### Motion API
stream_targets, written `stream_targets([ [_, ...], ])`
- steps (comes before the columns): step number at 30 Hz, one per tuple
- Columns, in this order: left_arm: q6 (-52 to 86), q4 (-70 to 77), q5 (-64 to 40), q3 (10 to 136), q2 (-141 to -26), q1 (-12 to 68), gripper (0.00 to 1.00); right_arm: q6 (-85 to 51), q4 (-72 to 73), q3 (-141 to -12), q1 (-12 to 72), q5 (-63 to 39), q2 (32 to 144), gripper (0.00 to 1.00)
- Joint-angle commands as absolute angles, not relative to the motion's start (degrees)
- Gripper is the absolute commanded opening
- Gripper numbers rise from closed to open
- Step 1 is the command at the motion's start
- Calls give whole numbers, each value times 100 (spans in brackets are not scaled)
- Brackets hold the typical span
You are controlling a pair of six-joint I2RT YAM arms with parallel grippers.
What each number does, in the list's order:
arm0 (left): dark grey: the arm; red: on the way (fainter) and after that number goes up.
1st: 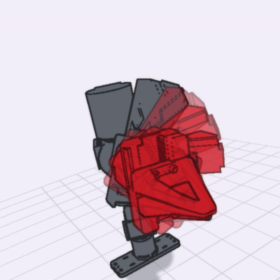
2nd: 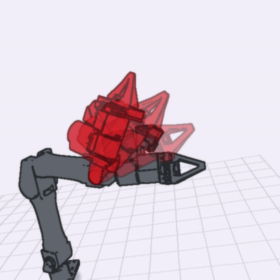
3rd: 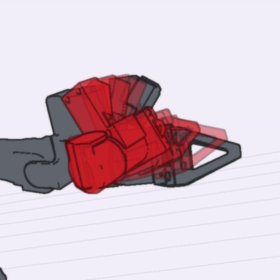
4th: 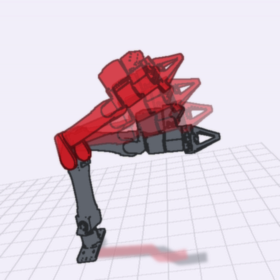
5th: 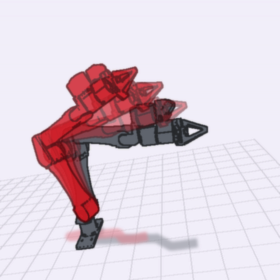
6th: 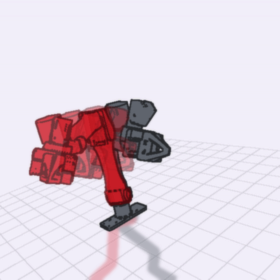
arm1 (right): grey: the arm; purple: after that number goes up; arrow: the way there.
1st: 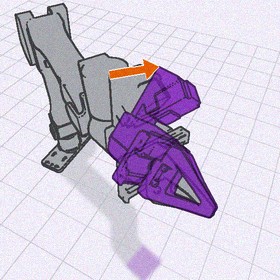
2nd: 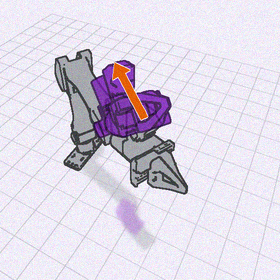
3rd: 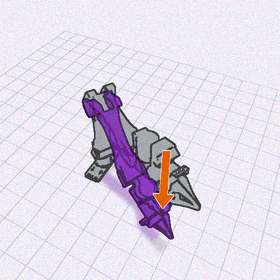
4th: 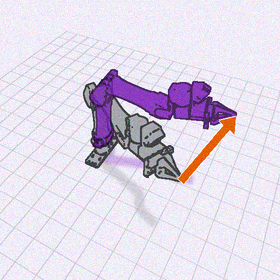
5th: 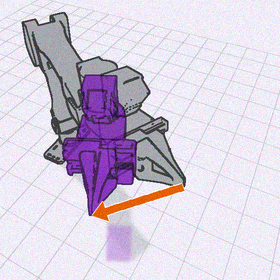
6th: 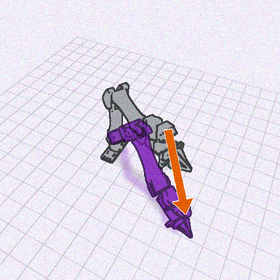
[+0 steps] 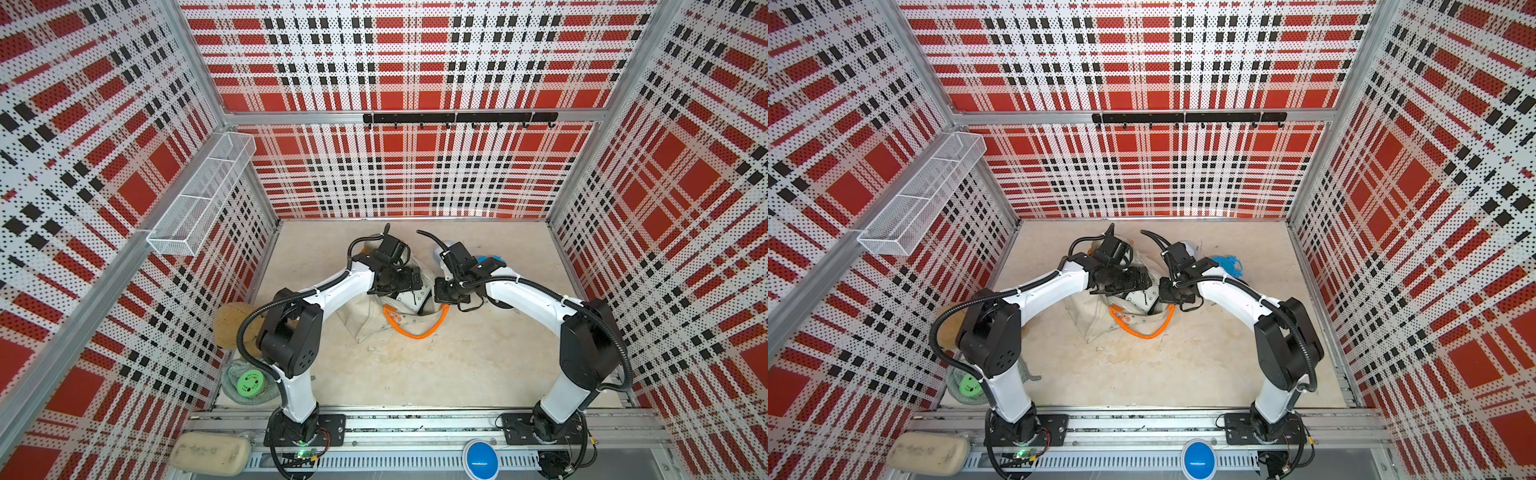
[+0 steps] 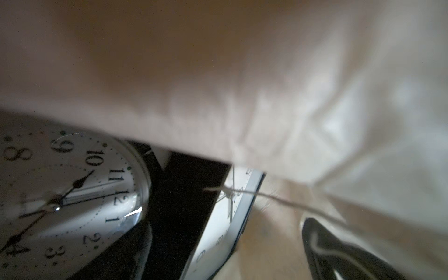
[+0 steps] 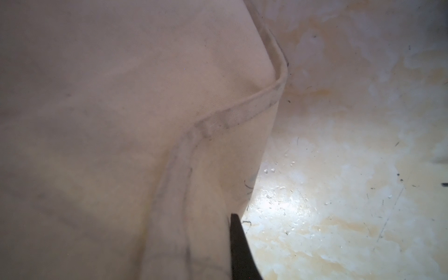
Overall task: Take the alarm clock out of the canvas bag
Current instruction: Pick up the alarm from the canvas bag.
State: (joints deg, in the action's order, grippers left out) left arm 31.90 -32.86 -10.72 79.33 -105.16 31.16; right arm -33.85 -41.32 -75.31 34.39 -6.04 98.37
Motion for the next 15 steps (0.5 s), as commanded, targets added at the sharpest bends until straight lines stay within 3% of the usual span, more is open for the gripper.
stream_targets([
  [1, 2880, -3542, -725, 7818, -10902, 2951, 99, -3305, -4239, -7593, 3443, -536, 10033, 3],
  [9, 2716, -3813, 26, 7853, -11036, 3032, 99, -3273, -4254, -7647, 3443, -598, 10084, 3],
  [15, 2692, -3808, -218, 7896, -11265, 3009, 99, -3252, -4280, -7695, 3445, -591, 10120, 3],
])
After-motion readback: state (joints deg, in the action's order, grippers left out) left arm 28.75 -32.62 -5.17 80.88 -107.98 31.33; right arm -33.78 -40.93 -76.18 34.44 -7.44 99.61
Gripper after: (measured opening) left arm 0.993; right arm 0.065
